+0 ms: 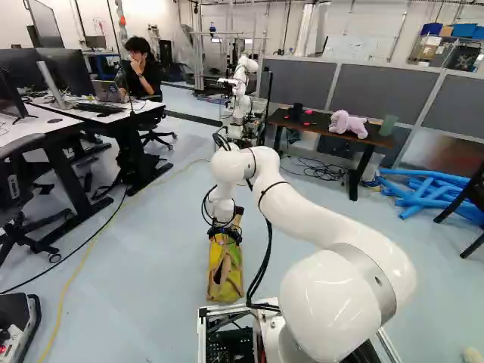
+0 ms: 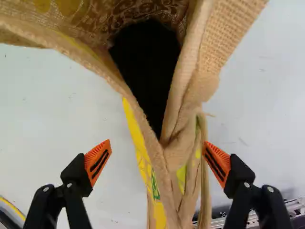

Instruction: Pick up the bag on the ground and place it on the table

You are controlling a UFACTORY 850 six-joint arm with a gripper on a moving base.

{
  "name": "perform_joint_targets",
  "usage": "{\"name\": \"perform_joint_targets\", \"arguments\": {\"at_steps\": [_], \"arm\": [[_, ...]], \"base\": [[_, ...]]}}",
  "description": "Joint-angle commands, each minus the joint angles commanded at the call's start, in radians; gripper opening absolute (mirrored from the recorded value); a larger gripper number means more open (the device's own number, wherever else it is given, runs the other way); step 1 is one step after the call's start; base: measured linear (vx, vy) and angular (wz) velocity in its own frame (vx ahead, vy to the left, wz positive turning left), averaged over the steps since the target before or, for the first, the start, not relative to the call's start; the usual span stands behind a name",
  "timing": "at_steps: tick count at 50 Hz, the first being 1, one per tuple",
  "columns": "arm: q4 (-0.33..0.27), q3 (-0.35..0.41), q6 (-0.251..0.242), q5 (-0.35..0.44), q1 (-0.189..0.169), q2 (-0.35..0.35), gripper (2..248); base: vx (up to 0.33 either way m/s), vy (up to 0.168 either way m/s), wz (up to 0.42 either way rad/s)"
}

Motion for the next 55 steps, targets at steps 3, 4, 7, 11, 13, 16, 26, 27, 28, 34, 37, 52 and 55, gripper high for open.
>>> {"name": "perform_joint_targets", "arguments": {"at_steps": [3,4,7,11,13,16,26,27,28,34,37,52,55], "arm": [[0.000,-0.005,0.000,0.000,0.001,-0.005,247],[0.000,-0.006,0.000,0.000,0.001,-0.006,247],[0.000,-0.008,0.000,0.000,0.001,-0.008,247],[0.000,-0.010,0.000,0.000,0.001,-0.009,216],[0.000,-0.010,0.000,0.000,0.001,-0.010,216],[0.000,-0.010,0.000,0.000,0.001,-0.010,178],[0.000,-0.010,0.000,0.000,0.001,-0.010,103],[0.000,-0.010,0.000,0.000,0.001,-0.010,103],[0.000,-0.010,0.000,0.000,0.001,-0.010,103],[0.000,-0.010,0.000,0.000,0.001,-0.010,65],[0.000,-0.010,0.000,0.000,0.001,-0.010,30],[0.000,0.007,0.000,0.000,0.001,0.008,21],[0.000,0.016,0.000,0.000,0.001,0.018,21]], "base": [[0.000,0.000,0.000],[0.000,0.000,0.000],[0.000,0.000,0.000],[0.000,0.000,0.000],[0.000,0.000,0.000],[0.000,0.000,0.000],[0.000,0.000,0.000],[0.000,0.000,0.000],[0.000,0.000,0.000],[0.000,0.000,0.000],[0.000,0.000,0.000],[0.000,0.000,0.000],[0.000,0.000,0.000]]}}
